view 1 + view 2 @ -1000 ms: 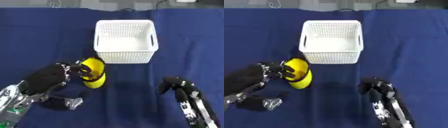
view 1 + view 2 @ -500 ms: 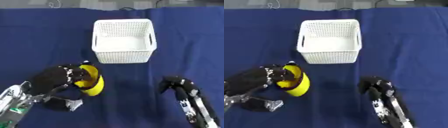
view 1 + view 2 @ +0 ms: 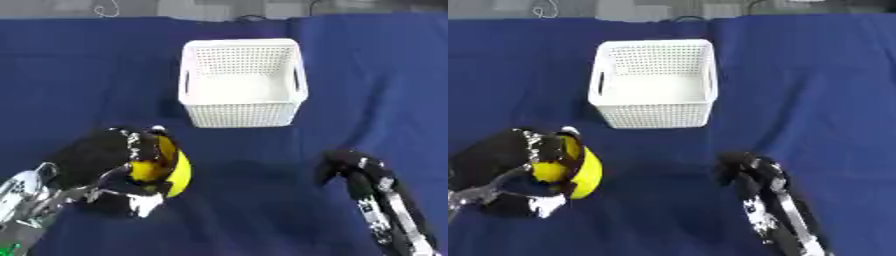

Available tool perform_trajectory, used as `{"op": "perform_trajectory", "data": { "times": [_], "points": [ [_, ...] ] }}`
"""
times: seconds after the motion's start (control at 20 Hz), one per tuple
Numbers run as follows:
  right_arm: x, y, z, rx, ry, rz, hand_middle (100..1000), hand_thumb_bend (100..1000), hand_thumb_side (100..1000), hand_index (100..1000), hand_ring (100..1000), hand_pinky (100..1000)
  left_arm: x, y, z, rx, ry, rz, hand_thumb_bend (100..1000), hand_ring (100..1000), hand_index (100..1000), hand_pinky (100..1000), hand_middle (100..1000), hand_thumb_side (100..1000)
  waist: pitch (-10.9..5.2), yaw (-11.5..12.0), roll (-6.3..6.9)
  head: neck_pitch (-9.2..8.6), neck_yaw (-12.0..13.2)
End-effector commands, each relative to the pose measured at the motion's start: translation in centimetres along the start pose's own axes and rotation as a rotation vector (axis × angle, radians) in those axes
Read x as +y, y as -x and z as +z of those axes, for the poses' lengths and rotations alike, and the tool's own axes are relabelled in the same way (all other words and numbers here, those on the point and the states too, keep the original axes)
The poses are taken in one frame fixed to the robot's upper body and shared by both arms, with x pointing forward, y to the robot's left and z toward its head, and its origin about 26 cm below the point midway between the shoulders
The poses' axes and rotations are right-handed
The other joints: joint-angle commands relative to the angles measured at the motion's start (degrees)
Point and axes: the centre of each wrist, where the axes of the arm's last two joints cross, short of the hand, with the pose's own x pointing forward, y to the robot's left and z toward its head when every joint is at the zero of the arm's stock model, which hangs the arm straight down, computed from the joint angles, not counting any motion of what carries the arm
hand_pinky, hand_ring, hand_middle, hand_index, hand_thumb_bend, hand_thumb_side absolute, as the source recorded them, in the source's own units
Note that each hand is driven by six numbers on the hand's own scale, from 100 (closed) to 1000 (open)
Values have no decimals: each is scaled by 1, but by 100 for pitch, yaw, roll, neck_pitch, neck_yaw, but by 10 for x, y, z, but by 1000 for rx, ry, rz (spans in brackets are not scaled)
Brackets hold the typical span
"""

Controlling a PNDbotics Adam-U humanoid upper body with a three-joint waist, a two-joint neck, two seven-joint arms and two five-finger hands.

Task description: Pick up objects on the table and place them in the box.

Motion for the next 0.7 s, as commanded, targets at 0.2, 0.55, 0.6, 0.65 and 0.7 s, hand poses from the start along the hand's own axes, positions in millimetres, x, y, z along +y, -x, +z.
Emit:
{"op": "perform_trajectory", "data": {
  "times": [0.2,0.55,0.6,0.65,0.7],
  "points": [
    [-1,-3,-3,-15,3,1,596,100,865,814,551,497,1,4,4,55,-52,-43,100,100,459,100,267,639,-87,2,-3,-80,-41],
    [-1,-3,-3,-11,1,-1,594,100,868,814,551,498,-2,5,5,59,-7,-40,100,100,388,100,119,643,-95,5,-12,-75,-34],
    [-1,-3,-3,-10,1,-1,594,100,869,814,551,498,-3,5,6,59,0,-39,100,100,373,100,100,637,-95,6,-12,-76,-32],
    [-1,-3,-3,-9,1,-2,593,100,869,815,551,498,-3,5,6,59,7,-39,100,100,353,100,100,636,-96,7,-12,-76,-30],
    [-1,-3,-3,-9,1,-2,593,100,870,815,551,498,-3,5,6,60,16,-38,100,100,339,100,100,636,-96,9,-12,-76,-30]
  ]
}}
